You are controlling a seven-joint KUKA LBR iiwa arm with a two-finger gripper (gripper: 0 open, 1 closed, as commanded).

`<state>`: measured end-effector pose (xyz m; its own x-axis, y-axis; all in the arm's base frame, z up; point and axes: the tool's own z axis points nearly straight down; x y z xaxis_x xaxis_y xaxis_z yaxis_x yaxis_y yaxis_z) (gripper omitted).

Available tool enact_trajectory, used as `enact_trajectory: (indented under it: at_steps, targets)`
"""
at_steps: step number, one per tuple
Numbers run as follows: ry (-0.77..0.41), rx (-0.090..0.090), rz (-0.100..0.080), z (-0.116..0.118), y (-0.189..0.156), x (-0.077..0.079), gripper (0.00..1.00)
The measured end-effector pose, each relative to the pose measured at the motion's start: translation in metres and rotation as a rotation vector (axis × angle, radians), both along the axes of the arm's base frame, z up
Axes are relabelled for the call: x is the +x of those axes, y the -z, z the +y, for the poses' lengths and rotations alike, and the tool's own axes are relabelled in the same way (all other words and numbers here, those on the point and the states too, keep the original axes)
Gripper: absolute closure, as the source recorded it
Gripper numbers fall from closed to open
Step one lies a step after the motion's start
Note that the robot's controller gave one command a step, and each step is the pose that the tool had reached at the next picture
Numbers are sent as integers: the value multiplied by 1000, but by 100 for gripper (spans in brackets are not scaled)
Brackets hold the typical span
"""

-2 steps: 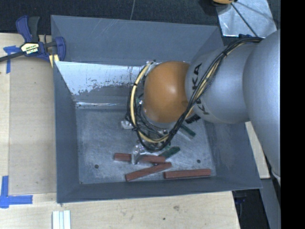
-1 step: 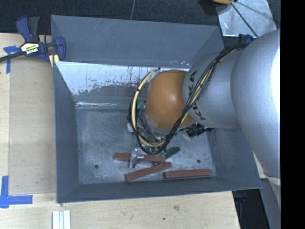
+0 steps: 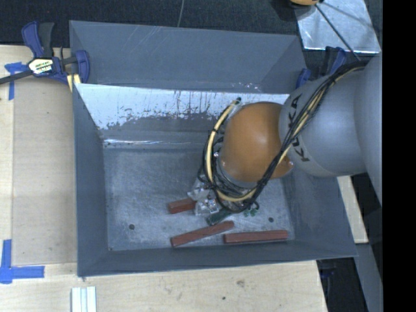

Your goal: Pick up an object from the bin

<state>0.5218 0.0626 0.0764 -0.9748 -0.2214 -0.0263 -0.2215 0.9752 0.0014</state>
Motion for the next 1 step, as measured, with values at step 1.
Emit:
enact_trajectory:
  at_steps: [1]
  targets:
    - [0,0,0,0,0,0,100]
